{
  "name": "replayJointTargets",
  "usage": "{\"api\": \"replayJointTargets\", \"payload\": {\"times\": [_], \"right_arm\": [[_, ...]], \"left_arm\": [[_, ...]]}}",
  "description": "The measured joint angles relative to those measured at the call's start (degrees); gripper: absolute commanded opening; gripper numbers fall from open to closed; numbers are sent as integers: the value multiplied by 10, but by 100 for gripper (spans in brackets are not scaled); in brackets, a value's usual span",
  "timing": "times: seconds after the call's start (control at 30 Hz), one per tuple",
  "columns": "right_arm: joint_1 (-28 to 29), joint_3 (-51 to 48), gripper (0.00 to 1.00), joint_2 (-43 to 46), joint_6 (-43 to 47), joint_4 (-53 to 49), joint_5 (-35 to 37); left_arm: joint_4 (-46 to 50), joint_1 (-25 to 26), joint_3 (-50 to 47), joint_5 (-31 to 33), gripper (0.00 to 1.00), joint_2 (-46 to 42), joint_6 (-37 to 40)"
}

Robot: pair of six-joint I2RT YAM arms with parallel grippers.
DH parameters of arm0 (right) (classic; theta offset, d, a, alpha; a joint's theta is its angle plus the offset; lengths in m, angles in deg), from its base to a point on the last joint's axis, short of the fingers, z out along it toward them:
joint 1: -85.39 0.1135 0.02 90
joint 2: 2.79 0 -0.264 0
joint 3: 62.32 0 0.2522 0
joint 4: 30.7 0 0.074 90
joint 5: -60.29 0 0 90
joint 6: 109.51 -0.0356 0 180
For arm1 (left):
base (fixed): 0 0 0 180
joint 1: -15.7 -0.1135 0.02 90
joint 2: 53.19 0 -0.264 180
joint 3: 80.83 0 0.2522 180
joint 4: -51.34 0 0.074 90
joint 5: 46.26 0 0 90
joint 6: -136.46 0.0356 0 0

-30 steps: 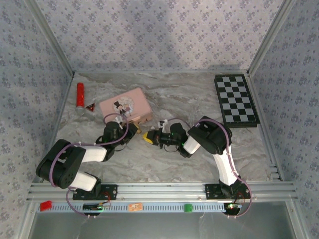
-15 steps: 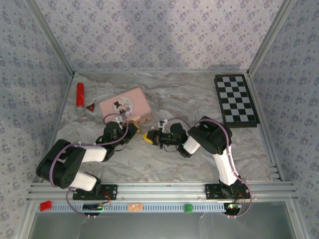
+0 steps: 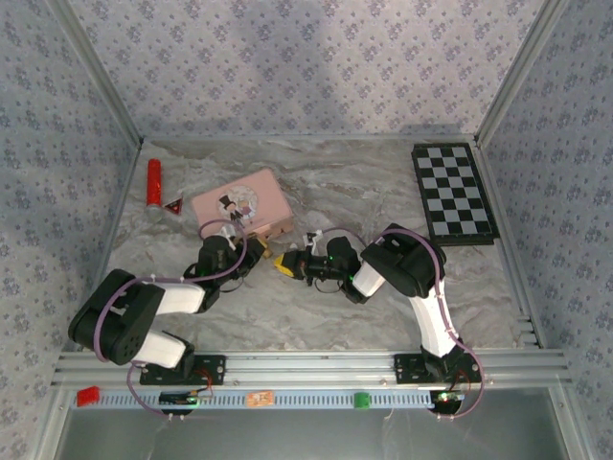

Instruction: Unlock the padlock with the key

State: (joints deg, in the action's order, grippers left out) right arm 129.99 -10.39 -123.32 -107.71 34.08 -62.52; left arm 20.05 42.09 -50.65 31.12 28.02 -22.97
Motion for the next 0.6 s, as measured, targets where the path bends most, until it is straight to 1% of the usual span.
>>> {"api": "replayJointTargets", "payload": {"times": [0.6], "right_arm": [[-7,0,0,5,-14,1,-6]], "left_arm": [[-4,0,-1,0,0,-1,-7]]}}
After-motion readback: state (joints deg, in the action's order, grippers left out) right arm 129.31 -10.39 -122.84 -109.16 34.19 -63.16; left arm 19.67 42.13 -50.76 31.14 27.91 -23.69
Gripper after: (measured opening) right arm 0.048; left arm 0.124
